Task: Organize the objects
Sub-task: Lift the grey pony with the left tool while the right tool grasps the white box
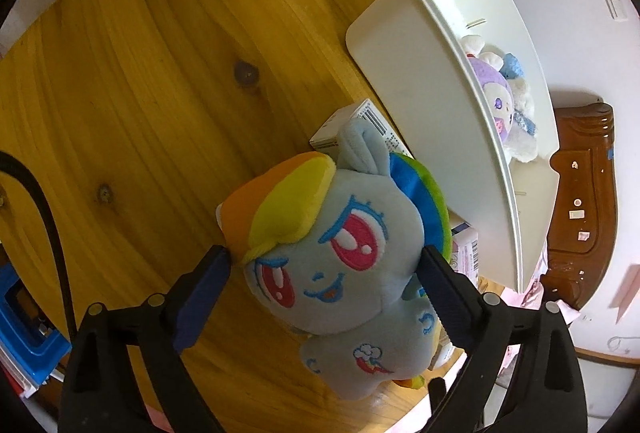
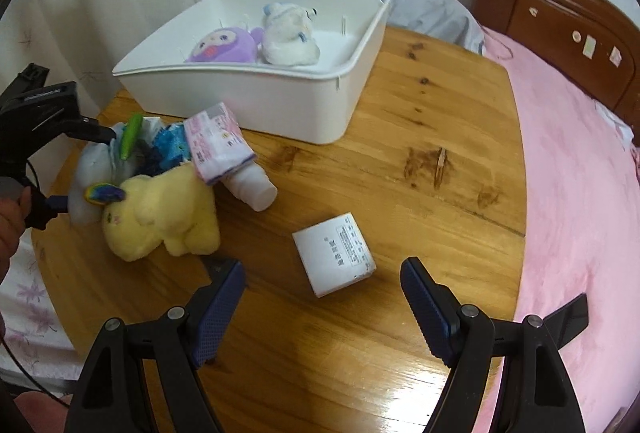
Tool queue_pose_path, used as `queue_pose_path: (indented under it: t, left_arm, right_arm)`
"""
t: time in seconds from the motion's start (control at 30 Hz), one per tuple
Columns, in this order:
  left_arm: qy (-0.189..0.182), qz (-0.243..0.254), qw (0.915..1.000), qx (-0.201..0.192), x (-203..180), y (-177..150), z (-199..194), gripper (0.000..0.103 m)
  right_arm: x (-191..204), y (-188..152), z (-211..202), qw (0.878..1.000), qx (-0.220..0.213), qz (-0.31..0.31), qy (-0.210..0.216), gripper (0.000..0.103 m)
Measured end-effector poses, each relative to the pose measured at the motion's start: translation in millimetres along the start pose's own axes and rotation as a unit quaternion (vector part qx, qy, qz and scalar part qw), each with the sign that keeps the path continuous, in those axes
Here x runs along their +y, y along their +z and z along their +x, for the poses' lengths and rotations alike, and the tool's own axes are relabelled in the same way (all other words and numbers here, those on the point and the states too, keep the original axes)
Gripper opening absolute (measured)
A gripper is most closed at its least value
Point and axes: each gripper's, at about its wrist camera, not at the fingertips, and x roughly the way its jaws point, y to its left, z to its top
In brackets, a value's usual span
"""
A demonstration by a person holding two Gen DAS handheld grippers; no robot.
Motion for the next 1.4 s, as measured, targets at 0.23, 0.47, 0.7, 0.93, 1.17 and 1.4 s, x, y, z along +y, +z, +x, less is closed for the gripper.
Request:
queue_pose_path:
  t: [0.23,0.47,0.7,0.93,1.17,1.4]
  left_arm:
    - [-0.015,-0.007,0.9997,0.018,4.5,3.9,3.8,0.096]
    - [-0.021,-0.008,0.9992,0.033,6.1,6.6,6.1,0.096]
    - [-0.027,-0.005,0.9993,0.027,4.8,4.3,4.1,0.091]
    - [-0.023,0.012,0.9995,0.019,4.4,-0.6,0.5,0.090]
    - [-0.026,0.031,0.9992,0.001,2.5,-7.4,-10.6,0.090]
    - [-0.028,0.050,0.9982,-0.020,2.4,-14.4,-24.8,0.090]
  right_arm:
    - [0.7,-3.4,17.1,1.000,0.007,0.014,-0.007,0.081]
    - [-1.3,0.8,28.8,0.999,0.003,0.033,-0.011,0.081]
    - [-4.1,2.4,33.6,0.999,0.002,0.052,-0.013,0.081]
    - [-0.9,1.9,34.9,0.999,-0.001,0.044,-0.007,0.073]
    - [0.7,2.5,37.1,0.999,0.001,0.040,-0.002,0.060]
    - [4.3,0.5,33.0,0.999,0.000,0.035,0.011,0.046]
